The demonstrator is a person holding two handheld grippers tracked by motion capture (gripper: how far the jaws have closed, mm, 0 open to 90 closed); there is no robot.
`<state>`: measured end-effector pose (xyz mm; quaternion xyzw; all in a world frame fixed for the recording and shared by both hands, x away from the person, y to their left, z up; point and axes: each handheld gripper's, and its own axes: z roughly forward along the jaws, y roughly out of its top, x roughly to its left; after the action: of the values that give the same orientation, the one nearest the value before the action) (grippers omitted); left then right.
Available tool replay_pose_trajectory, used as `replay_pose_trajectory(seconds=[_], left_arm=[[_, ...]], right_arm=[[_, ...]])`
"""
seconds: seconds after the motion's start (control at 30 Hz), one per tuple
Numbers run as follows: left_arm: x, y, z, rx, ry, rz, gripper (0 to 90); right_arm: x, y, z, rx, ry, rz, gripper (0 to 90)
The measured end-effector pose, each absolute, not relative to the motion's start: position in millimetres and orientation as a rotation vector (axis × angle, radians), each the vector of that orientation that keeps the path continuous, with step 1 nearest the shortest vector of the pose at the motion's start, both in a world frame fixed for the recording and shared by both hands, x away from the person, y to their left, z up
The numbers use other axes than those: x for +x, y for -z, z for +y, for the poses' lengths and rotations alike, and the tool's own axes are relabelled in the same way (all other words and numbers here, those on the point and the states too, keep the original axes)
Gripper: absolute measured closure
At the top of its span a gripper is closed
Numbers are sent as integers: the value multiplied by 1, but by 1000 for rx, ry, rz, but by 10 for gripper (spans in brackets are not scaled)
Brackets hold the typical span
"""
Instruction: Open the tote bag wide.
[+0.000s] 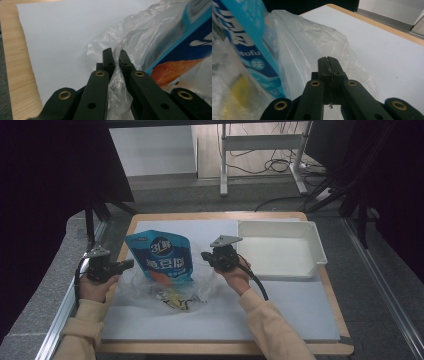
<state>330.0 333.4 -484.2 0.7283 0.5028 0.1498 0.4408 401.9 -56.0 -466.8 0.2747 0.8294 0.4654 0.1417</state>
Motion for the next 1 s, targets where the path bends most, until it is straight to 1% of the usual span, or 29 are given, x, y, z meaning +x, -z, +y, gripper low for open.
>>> replay_pose_trajectory(seconds=[0.7,0.87,1.0], left_arm=[[334,504,325,1830,-360,1284,883],[338,513,321,1855,-370,1301,883],[344,521,319,1859,-352,1318,883]], right_arm=[[411,503,-46,837,-1213,2377,892],[413,509,-43,846,-1187,2386,891],[416,517,-41,869,-1137,2393,891]])
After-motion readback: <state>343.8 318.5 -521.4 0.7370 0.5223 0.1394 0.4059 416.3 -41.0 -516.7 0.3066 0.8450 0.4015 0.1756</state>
